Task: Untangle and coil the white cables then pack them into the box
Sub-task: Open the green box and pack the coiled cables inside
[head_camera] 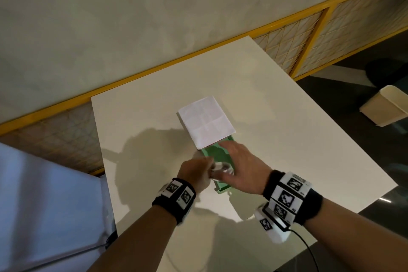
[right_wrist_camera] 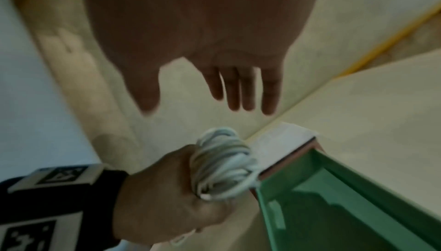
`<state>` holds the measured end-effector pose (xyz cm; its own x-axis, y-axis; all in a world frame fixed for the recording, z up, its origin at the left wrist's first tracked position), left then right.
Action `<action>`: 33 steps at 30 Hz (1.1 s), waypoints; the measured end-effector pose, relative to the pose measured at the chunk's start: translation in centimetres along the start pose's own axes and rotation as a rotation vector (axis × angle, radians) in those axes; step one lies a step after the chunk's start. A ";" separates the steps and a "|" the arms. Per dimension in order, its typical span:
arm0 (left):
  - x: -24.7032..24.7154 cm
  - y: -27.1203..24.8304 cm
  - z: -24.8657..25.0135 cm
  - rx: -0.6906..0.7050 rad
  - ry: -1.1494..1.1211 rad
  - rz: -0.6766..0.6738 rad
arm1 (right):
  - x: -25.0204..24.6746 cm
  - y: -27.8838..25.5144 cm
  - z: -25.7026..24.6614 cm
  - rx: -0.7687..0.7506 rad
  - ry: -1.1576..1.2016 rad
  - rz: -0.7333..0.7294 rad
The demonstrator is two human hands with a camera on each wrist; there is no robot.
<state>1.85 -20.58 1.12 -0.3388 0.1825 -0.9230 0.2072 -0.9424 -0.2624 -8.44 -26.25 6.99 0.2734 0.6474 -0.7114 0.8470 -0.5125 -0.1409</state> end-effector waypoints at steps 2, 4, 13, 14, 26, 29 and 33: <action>-1.1 0.6 2.1 0.125 0.115 0.022 | 1.5 1.4 0.4 0.085 -0.123 -0.188; -1.1 1.3 3.4 0.195 0.212 -0.011 | 2.4 2.1 1.5 0.224 -0.138 -0.311; 0.3 3.3 3.2 0.327 0.283 0.094 | 3.9 2.6 3.5 0.469 -0.170 -0.169; 0.3 3.4 3.1 0.335 0.260 0.107 | 4.0 2.5 3.6 0.482 -0.186 -0.140; 0.9 3.8 1.4 0.233 -0.107 -0.022 | 4.4 2.7 5.7 0.461 -0.245 -0.180; -0.4 3.6 -1.6 0.103 -0.276 0.024 | 3.6 2.2 6.8 0.562 -0.231 -0.155; -0.3 4.1 -6.7 -0.169 -0.474 0.146 | 3.7 2.3 7.8 0.661 -0.261 -0.130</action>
<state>8.96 -22.62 -1.62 -0.6653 -0.1315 -0.7349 0.4152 -0.8832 -0.2179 -9.04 -29.42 -1.29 0.0012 0.6130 -0.7901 0.3895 -0.7280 -0.5642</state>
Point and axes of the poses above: each hand's wrist, its own y-axis towards the middle knuckle, its own x-axis out of the palm, z = x × y, the point moved 6 cm from there along y, towards the middle knuckle, and after that the axes turned 1 degree about z, right-handed, at the moved point
